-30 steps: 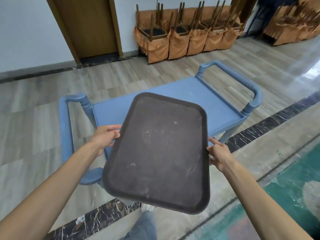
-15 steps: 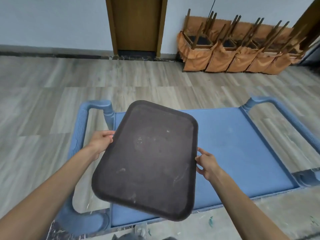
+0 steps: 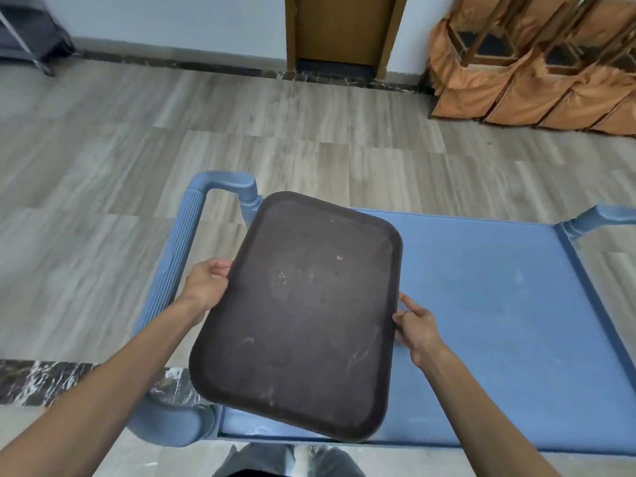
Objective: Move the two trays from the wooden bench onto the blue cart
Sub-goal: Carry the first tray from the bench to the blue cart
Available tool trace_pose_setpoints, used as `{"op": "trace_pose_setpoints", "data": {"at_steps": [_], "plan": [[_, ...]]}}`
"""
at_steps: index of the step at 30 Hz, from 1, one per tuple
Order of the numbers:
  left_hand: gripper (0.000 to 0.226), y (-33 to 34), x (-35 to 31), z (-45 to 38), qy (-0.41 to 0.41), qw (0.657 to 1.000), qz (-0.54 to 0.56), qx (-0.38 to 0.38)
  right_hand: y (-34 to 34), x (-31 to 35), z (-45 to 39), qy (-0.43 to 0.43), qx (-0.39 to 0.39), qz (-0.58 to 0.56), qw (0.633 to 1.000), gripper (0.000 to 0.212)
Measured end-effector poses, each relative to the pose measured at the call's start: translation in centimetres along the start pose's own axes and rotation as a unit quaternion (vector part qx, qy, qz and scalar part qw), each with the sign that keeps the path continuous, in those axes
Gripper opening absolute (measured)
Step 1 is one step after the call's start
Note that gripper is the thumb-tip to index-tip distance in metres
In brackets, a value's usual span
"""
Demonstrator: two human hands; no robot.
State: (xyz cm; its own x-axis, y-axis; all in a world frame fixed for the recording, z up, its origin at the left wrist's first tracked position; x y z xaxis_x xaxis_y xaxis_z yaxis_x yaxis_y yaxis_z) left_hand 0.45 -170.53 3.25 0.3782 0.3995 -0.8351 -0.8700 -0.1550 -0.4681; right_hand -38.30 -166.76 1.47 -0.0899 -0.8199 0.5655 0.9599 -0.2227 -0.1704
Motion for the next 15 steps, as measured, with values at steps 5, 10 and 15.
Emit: {"op": "trace_pose_setpoints", "data": {"at_steps": [5, 10, 15], "plan": [[0.032, -0.2, 0.6, -0.2, 0.010, 1.000, -0.011, 0.007, -0.6, 0.0, -0.3, -0.012, 0.030, 0.002, 0.999, 0.059], [0.045, 0.0, 0.9, 0.5, 0.046, 0.993, -0.105, 0.028, -1.2, 0.2, -1.0, -0.021, 0.029, 0.042, 0.998, 0.056], [0.070, 0.9, 0.4, 2.9, 0.113, 0.937, -0.316, 0.091, -1.2, 0.3, -0.7, -0.159, -0.075, 0.243, 0.954, 0.056]]}}
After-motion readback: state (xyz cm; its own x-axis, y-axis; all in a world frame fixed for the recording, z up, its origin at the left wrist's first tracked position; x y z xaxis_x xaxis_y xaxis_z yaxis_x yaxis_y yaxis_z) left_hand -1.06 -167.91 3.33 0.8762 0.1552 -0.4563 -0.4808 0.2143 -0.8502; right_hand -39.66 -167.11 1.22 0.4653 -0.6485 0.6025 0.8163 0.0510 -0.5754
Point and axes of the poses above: each hand's wrist, its own z-axis away from the middle knuckle, its own y-axis out of the palm, x = y × z, the point moved 1 cm from there along -z, towards the middle knuckle, and after that the axes turned 11 degrees about y, right-handed, at the moved point
